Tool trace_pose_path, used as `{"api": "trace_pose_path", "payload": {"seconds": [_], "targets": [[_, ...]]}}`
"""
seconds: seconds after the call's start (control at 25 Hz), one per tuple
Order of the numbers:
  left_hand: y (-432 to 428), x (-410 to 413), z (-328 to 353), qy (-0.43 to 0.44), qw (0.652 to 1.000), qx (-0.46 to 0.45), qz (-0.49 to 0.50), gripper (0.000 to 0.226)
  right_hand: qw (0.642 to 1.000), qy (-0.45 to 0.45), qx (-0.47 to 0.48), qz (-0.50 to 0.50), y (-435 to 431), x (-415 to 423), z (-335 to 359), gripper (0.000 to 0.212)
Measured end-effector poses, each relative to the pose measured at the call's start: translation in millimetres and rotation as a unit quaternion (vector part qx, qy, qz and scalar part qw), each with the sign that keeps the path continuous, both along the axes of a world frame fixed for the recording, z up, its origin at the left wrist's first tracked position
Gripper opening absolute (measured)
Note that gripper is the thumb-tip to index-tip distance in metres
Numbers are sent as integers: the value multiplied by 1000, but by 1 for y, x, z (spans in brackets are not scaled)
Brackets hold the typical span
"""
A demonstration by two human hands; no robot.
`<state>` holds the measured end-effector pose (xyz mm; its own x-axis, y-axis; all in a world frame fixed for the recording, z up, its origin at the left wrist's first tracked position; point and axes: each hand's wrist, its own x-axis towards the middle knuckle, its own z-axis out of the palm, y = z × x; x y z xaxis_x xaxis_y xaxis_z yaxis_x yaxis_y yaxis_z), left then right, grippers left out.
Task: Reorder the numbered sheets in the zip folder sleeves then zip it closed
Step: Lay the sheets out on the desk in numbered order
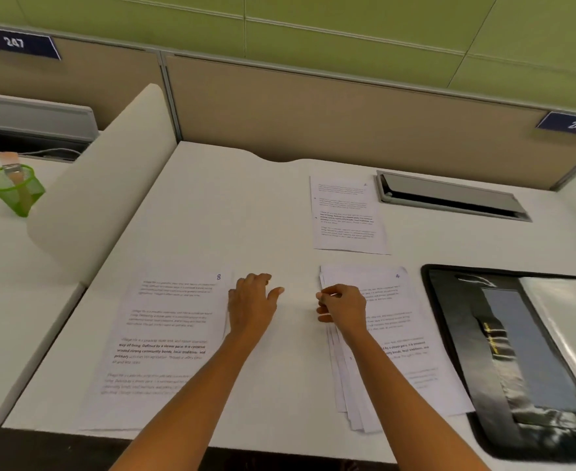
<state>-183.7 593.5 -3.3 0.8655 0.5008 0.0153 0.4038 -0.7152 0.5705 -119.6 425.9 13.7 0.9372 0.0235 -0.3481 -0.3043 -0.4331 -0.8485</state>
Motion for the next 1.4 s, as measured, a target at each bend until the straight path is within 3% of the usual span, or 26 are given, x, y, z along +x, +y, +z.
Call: {"api": "trace_pose_path", "payload": {"seconds": [0.2, 0.4, 0.72, 0.88, 1.12, 1.4], "targets": [[-48, 17, 0, 37, 995, -47, -79, 46, 997, -31, -65, -38, -59, 16, -4, 21], [-90, 27, -2, 84, 985, -27, -147, 57, 984, -53, -161, -63, -121, 34, -12, 33], [-122, 40, -1, 121, 983, 15, -139, 67, 958, -47, -280, -36, -165, 54, -18, 48], [-126, 42, -2, 134, 981, 48, -129, 68, 961, -62, -268, -30, -168, 60, -22, 44], [-130, 47, -5, 139, 982, 64, -109, 70, 978, -48, -202, -32, -173, 70, -21, 17], [-132, 53, -6, 134, 988, 33, -72, 70, 985, -53, -164, -16, -181, 76, -18, 17]]}}
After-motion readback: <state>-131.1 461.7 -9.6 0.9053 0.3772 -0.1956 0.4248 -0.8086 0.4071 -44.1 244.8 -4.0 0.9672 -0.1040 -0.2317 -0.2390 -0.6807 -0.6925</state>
